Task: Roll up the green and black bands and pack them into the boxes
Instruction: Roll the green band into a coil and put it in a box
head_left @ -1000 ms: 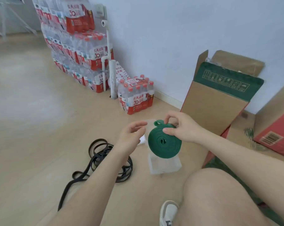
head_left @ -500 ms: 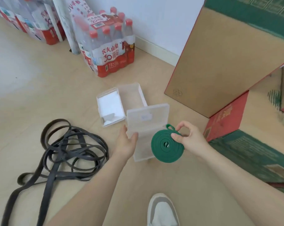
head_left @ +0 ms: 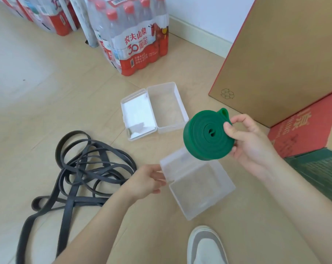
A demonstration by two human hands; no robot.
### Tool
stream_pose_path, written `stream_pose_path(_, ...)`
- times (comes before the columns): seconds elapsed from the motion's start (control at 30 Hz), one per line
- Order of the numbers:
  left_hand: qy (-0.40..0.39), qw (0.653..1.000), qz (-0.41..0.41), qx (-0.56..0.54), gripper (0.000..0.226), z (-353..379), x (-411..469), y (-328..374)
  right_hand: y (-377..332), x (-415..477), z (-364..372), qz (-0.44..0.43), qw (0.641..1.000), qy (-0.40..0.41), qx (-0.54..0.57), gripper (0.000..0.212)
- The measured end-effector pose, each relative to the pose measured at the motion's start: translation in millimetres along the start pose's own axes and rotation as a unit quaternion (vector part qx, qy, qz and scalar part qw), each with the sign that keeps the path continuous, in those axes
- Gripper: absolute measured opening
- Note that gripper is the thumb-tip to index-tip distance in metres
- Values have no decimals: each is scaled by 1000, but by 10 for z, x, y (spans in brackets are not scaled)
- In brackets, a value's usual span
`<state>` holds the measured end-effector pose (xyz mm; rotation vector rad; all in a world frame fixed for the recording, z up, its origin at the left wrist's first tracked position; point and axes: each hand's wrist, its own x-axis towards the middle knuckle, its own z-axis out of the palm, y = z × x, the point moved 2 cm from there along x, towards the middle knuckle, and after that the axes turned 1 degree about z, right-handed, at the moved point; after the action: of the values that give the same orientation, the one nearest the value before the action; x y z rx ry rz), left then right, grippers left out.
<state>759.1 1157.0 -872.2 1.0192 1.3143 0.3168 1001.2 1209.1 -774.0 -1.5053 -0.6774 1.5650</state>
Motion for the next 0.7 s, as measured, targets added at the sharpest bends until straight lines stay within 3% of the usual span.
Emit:
stream_pose_path(0.03,56,996,32,55,58,-60,58,67,37,13,-4,5,1000,8,-6,18)
stream_pose_path(0.07,164,978,64,110,59,-154,135,169,76,22,-21,9,1000,18,-12,18)
stream_pose_path(0.13,336,905,159,206,52,-275,326,444,140,35,-87,15,999,41,-13,17)
stream_pose_path(0.2,303,867,185,349,49,-250,633,697,177,38,-155,21,998,56,-1,17)
stream_pose_path(0.27,218,843,124,477,45,-217,945,737,171,21,-175,20,998,58,2,17)
stream_pose_path(0.3,212,838,105,491,36,-239,1023,735,150,11,-177,14,998,57,0,16)
stream_pose_path(0.33,236,848,115,461,26,-282,1029,743,114,-10,-175,4,998,55,-1,16)
stream_pose_path(0.43,338,895,174,236,18,-493,760,745,-34,-77,-116,-27,999,41,12,14)
stream_pose_path(0.53,408,900,156,4,26,-695,317,689,-149,-114,74,-56,998,10,20,14)
stream_pose_path(0.57,414,890,153,-117,30,-763,200,659,-183,-114,172,-69,998,-2,2,15)
stream_pose_path(0.63,389,835,133,-365,33,-913,43,589,-224,-130,414,-96,993,-36,-54,17)
stream_pose_path(0.7,366,781,106,-495,34,-1073,-105,547,-163,-182,698,-102,987,-91,-81,19)
